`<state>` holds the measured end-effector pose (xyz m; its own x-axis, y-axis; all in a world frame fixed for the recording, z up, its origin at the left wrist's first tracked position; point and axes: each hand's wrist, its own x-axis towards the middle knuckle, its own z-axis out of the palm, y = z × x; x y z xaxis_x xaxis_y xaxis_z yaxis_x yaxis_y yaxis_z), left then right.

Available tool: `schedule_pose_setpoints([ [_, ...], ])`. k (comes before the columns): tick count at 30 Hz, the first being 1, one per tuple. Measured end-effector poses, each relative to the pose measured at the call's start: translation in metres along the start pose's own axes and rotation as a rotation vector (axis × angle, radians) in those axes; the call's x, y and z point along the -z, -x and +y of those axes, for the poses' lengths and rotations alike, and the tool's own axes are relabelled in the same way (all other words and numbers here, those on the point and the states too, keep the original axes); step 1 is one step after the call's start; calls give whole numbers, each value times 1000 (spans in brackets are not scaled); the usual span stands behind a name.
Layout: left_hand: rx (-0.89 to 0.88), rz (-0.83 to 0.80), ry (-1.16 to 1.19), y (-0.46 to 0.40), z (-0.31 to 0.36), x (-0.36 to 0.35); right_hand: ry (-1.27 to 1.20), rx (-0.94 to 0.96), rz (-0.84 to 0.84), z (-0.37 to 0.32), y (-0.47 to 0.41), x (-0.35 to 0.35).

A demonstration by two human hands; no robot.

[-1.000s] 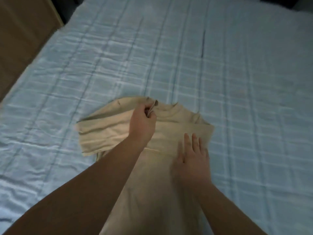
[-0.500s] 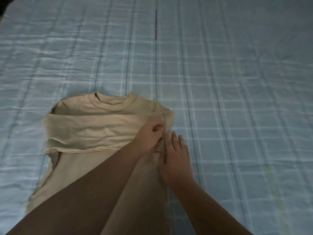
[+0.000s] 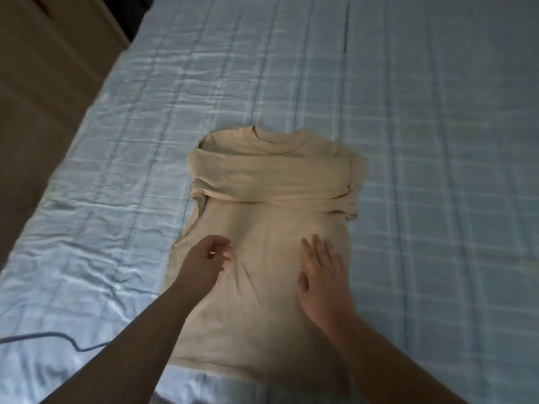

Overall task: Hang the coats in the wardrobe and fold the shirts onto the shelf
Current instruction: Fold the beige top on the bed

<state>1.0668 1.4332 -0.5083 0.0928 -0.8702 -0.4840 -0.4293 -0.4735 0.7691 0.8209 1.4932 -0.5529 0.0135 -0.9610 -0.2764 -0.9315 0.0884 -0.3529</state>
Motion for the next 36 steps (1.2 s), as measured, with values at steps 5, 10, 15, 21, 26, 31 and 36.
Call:
schedule_pose_setpoints([
  [5, 51, 157, -497, 45, -76, 58, -71, -151, 5, -8, 68, -31],
  [10, 190, 155, -579, 72, -130, 81, -145, -491, 69, -17, 132, -48],
  [15, 374, 35, -462, 81, -135, 98, -473, -842, 120, -28, 159, -50],
  [21, 275, -240, -234, 93, -145, 146, -805, -962, 62, -31, 182, -29],
  [26, 427, -286, 145, 137, -150, 177, -1321, -1101, 128, -34, 220, -5],
  [31, 459, -385, 81, 193, -148, 210, -1460, -1222, 187, -56, 280, 35],
  [36, 504, -309, 320, 224, -129, 226, -1601, -1247, 148, -70, 313, 62],
])
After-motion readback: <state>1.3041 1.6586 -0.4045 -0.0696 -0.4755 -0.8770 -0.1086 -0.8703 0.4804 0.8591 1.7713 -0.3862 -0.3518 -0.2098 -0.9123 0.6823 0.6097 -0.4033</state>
